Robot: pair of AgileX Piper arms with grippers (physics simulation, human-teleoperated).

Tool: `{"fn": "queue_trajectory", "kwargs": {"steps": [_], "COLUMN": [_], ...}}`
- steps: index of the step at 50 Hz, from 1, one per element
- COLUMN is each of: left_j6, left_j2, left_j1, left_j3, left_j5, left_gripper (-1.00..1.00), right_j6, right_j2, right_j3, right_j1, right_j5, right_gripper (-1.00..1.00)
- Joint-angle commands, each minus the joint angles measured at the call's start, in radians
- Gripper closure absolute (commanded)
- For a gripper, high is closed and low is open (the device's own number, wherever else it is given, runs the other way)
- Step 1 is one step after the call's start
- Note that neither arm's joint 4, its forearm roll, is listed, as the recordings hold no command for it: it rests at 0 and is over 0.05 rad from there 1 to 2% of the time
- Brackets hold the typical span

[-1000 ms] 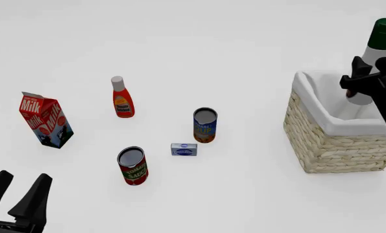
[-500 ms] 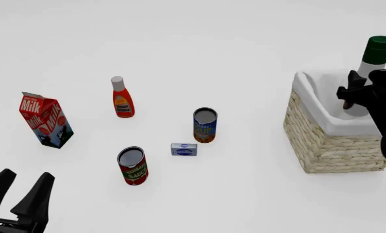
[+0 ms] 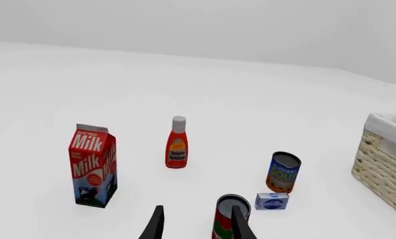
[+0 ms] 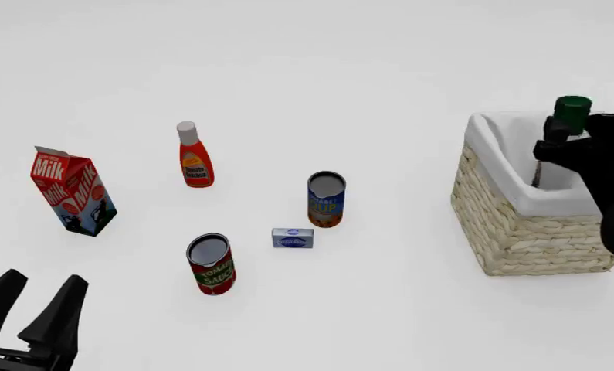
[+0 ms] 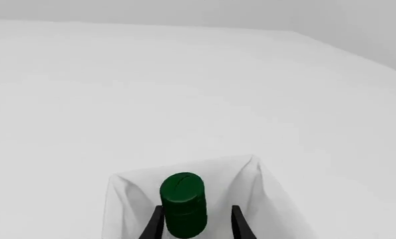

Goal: Pick the salad dressing and place it in the basket.

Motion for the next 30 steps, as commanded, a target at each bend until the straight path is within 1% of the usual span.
{"fn": "queue_trajectory", "kwargs": {"steps": [1,21,30], "left_j6": [-0.006,-0.010,-0.009], "left_j2": [0.004,0.015,0.011], "left_j1": [-0.001,-0.001,0.000], "left_j3": [0.000,0.000,0.000], "left_j5": [-0.001,-0.009,-0.006], "left_gripper": [-1.00,-1.00,-1.00], "right_j6": [0.014,0.015,0.011], "right_j2": [-0.003,-0.016,-0.066], "right_j3": [-0.006,-0.007,0.011], "right_j1": [0.005,0.015,0.027], "right_j5": [-0.003,0.002,0.018], "right_gripper": [-1.00,-1.00,-1.00]}}
